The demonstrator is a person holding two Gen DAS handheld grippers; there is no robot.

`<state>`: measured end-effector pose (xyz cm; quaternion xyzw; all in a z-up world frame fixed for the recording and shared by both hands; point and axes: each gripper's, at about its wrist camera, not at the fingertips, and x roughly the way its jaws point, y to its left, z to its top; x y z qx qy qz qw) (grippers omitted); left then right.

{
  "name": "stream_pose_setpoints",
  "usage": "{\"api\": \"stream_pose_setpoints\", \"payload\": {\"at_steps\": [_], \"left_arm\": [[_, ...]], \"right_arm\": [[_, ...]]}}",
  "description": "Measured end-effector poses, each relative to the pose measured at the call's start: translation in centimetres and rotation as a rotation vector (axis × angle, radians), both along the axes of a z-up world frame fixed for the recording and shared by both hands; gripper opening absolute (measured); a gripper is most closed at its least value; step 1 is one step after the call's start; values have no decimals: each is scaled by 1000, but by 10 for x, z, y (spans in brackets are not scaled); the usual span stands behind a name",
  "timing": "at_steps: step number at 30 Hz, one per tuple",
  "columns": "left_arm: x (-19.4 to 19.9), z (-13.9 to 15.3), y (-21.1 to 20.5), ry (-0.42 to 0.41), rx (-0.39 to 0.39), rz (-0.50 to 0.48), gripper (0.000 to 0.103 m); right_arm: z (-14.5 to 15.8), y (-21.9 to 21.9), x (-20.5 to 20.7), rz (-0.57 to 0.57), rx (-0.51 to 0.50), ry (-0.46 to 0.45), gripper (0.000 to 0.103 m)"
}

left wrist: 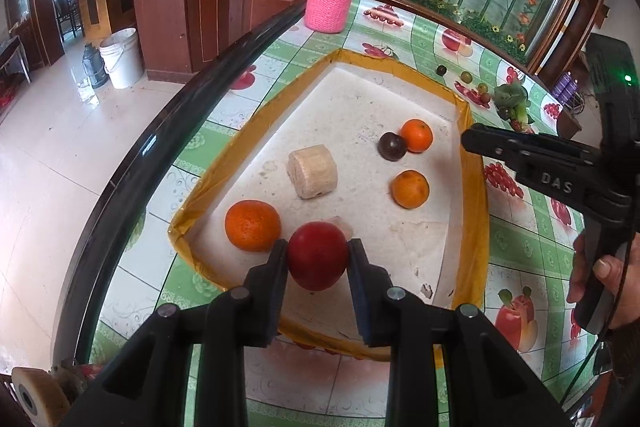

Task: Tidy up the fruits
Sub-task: 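Carry the tomato and dark plum over the tray with both tools, then open the right tool to drop the plum while the left tool releases the tomato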

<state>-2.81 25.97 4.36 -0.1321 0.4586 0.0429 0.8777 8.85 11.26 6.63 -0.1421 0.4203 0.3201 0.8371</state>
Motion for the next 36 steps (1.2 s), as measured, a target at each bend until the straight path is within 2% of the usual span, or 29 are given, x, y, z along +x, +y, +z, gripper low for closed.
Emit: {"api": "stream_pose_setpoints", "payload": {"at_steps": [4,12,21,30,33,36], "left_arm": [[-3,2,-2,-2,-24,-8,32],[3,-1,-33,15,-69,-105,32],[22,-20,-45,76,-51,-123,32],[29,-27,-45,87,-8,-117,33],[29,-26,-45,83,-8,-113,40],[25,-21,-45,69,4,-109,49]], "right_arm": [[-12,9,5,25,-36,11,23],[-28,17,10,54,-90,21,23],[-36,23,11,89,-144,-19,23],[-39,26,12,96,-175,-48,23],[-37,24,10,82,-173,-54,25],[-32,18,9,61,-156,-50,30]]}}
